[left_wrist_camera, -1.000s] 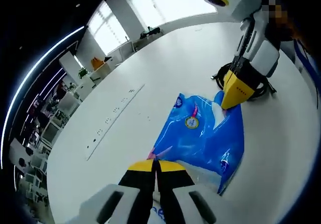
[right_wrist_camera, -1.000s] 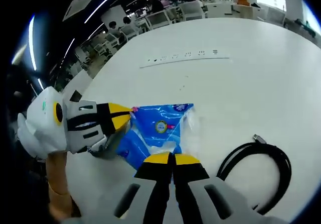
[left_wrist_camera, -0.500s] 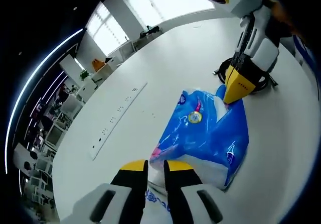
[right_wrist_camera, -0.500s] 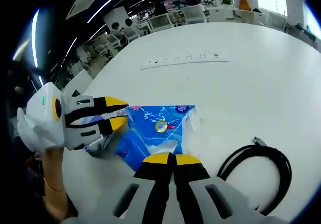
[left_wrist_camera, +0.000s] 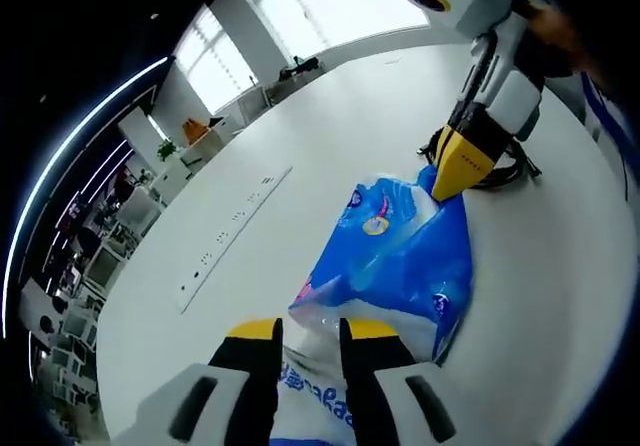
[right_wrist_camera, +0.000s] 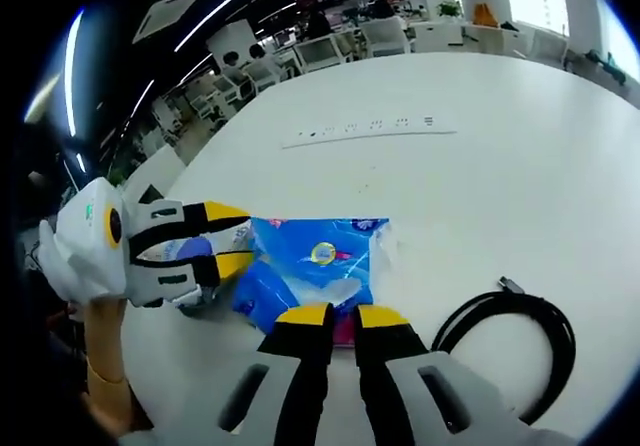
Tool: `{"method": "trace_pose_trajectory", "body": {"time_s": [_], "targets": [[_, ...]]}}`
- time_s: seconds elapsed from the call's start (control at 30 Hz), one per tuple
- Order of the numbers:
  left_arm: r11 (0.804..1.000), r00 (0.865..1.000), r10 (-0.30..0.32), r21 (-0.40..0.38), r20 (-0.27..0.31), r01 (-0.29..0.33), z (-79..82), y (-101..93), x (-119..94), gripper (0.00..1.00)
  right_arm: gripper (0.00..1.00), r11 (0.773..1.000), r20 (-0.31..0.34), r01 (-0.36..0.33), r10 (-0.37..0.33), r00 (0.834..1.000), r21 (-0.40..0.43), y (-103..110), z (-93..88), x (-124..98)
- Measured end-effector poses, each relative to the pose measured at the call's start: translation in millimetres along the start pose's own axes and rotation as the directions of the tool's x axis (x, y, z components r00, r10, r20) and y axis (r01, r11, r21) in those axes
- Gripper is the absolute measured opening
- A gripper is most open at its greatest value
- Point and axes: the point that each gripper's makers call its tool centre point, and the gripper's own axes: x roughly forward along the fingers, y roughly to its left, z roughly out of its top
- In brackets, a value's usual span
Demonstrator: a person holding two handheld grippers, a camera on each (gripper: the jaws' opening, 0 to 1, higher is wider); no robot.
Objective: Arrange the tabletop items into an orderly group along one side of the table until the central work area is clear of visible clutter.
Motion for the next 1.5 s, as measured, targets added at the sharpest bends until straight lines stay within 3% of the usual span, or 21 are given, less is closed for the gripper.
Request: {"method": "trace_pose_trajectory", "body": {"time_s": [0.23, 0.37, 0.57, 0.6, 0.77, 0.8, 0.93, 1.13, 1.23, 1.3, 1.37, 1.4, 1.5], "targets": [[1.000, 1.000, -0.010, -0.024, 0.024, 0.010, -7.6, -7.6, -20.2, 0.31, 0.20, 1.000, 0.031, -0.004, 0.005, 1.000, -0.022, -1.2, 2.2, -7.2], [0.995, 0.997, -0.007, -0.103, 0.080, 0.015, -2.8, -12.1, -26.8, 0.35, 0.25, 0.999, 0.036, -0.003, 0.004, 0.999, -0.034, -2.1, 1.5, -9.6], [0.994, 0.995, 0.001, -0.112, 0.105, 0.010, 0.0, -14.0, -36.0, 0.40, 0.39, 0.998, 0.043, 0.000, 0.003, 0.999, -0.068, -5.8, -4.0, -12.2], [0.991, 0.991, 0.004, -0.131, 0.130, 0.014, 2.8, -15.2, -38.1, 0.42, 0.41, 0.998, 0.045, 0.001, 0.002, 0.999, -0.069, -7.0, -4.7, -12.3], [0.989, 0.990, 0.009, -0.148, 0.142, 0.012, 3.7, -15.3, -39.4, 0.48, 0.41, 0.998, 0.045, 0.002, 0.001, 0.999, -0.070, -8.4, -5.4, -12.2], [0.980, 0.984, 0.008, -0.196, 0.177, 0.027, 4.5, -17.1, -43.6, 0.52, 0.41, 0.999, 0.040, 0.001, 0.001, 0.999, -0.052, -14.5, -8.9, -13.5], [0.958, 0.975, -0.016, -0.276, 0.221, 0.078, 6.2, -26.9, -49.2, 0.63, 0.43, 0.999, 0.043, -0.002, 0.004, 0.999, -0.044, -23.1, -11.7, -19.0], [0.954, 0.971, -0.001, -0.291, 0.239, 0.072, 5.2, -30.0, -59.1, 0.69, 0.43, 0.999, 0.029, 0.018, -0.017, 0.999, -0.042, -36.1, -17.4, -24.3], [0.943, 0.966, -0.003, -0.320, 0.257, 0.089, 6.3, -32.6, -66.1, 0.77, 0.43, 0.998, 0.019, 0.030, -0.029, 0.999, -0.052, -40.7, -21.4, -25.4], [0.932, 0.963, -0.012, -0.346, 0.269, 0.108, 5.7, -36.5, -73.4, 0.88, 0.42, 0.997, 0.013, 0.047, -0.047, 0.999, -0.059, -45.0, -25.3, -26.7], [0.912, 0.952, 0.016, -0.396, 0.304, 0.111, 5.6, -37.2, -87.1, 1.00, 0.42, 0.996, 0.001, 0.057, -0.057, 0.998, -0.068, -49.4, -28.9, -27.0], [0.909, 0.946, 0.025, -0.401, 0.322, 0.113, 4.0, -38.0, -95.2, 0.99, 0.43, 0.996, -0.010, 0.056, -0.057, 0.998, -0.067, -50.2, -31.8, -26.8], [0.874, 0.922, 0.031, -0.459, 0.385, 0.162, -3.3, -48.3, -119.1, 1.00, 0.43, 0.995, -0.025, 0.064, -0.066, 0.998, -0.072, -53.4, -37.4, -26.7]]}}
